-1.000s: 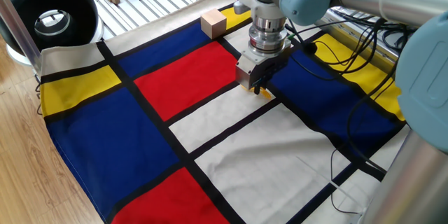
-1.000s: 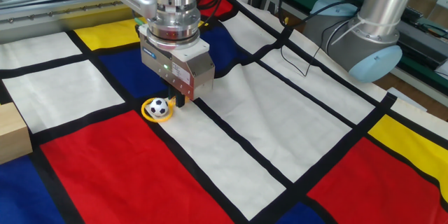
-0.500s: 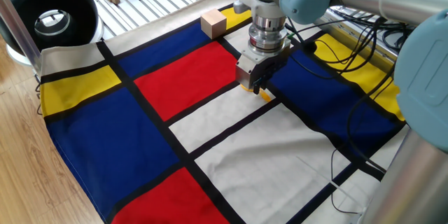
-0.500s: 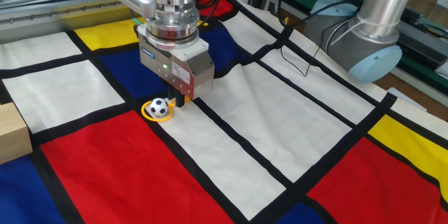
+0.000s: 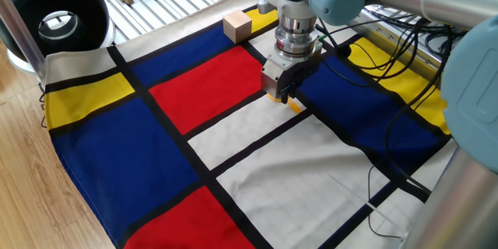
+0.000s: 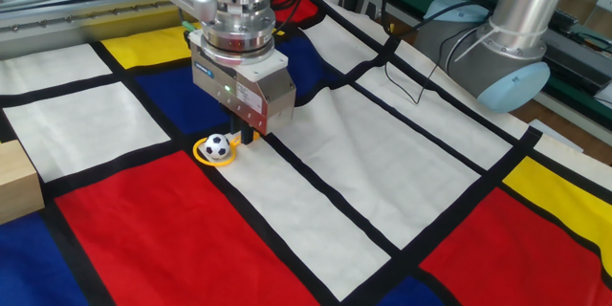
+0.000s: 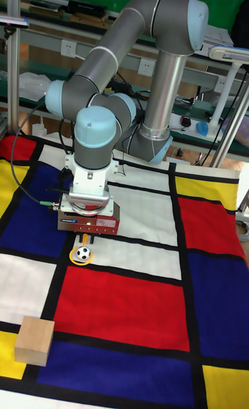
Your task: Attach the bubble ring to the ball
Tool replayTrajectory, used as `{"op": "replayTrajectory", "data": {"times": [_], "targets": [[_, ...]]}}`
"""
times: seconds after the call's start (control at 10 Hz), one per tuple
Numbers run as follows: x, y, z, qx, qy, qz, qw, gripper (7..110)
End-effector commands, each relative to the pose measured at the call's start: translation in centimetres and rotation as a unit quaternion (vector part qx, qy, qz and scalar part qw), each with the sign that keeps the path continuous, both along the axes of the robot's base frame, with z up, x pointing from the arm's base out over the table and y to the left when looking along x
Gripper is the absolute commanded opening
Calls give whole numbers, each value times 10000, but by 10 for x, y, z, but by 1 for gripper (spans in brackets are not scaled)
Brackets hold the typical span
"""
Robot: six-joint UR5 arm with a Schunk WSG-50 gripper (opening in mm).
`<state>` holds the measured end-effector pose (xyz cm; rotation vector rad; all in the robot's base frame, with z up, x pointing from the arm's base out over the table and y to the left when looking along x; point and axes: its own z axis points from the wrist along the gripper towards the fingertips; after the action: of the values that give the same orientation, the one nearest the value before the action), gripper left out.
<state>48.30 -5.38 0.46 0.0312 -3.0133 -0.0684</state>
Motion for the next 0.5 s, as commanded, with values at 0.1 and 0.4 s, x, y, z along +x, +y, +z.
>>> {"op": "replayTrajectory", "data": {"times": [0.1,0.4], "targets": [[-11,-4,16,-34,141,-63,9999,22],[0,-5,22,-1,-183,-220,9996,22]]}}
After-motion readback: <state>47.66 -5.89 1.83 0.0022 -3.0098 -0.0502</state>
